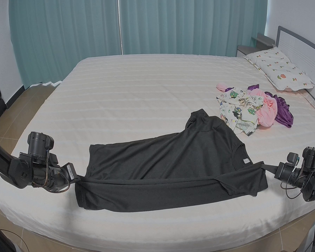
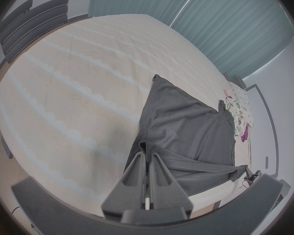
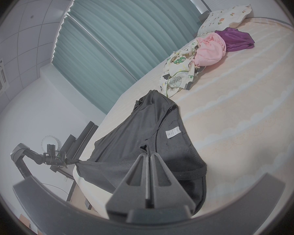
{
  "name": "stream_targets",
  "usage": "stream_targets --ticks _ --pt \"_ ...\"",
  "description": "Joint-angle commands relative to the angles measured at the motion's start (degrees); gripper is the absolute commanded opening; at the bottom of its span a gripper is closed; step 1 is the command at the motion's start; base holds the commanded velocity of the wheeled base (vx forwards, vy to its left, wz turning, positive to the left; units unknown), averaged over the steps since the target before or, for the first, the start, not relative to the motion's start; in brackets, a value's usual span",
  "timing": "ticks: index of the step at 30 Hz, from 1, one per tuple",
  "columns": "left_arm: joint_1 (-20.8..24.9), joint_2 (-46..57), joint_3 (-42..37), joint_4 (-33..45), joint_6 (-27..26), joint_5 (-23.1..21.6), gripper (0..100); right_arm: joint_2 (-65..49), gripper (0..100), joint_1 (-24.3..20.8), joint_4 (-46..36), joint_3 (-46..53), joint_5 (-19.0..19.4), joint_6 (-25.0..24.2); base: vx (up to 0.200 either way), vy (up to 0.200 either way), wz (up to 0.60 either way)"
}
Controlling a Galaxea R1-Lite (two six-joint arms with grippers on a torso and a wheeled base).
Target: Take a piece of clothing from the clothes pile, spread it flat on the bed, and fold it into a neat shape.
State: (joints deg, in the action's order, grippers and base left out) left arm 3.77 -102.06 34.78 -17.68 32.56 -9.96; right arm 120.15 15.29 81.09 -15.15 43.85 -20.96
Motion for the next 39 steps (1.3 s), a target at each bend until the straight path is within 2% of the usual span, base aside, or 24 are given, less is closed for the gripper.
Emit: stream_targets --ticks 1,14,22,36,37,39 --pt "0.0 -3.5 1.3 -0.5 0.0 0.0 0 2.6 0 -0.3 -0.1 -1.3 -0.1 -0.1 0.0 0.0 0.0" --pt "-0.2 -8.5 3.8 -0.6 1.1 0.0 0 5.5 0 -0.2 1.5 -2.0 -0.2 -0.1 0.0 0.0 0.0" --pt "-0.3 -11.8 5.6 -1.0 1.5 0.2 0 7.6 0 -1.6 2.4 -3.6 -0.9 -0.2 0.0 0.0 0.0" --pt "-0.2 -15.3 7.0 -3.5 3.2 1.9 0 9.2 0 -1.8 2.5 -4.3 -1.6 -0.7 0.0 0.0 0.0" --pt "-0.2 -15.3 7.0 -3.5 3.2 1.9 100 9.2 100 -1.8 2.5 -4.3 -1.6 -0.7 0.0 0.0 0.0" --pt "-0.1 -15.3 7.1 -3.5 3.6 1.9 100 9.2 100 -1.8 2.5 -4.3 -1.6 -0.7 0.0 0.0 0.0"
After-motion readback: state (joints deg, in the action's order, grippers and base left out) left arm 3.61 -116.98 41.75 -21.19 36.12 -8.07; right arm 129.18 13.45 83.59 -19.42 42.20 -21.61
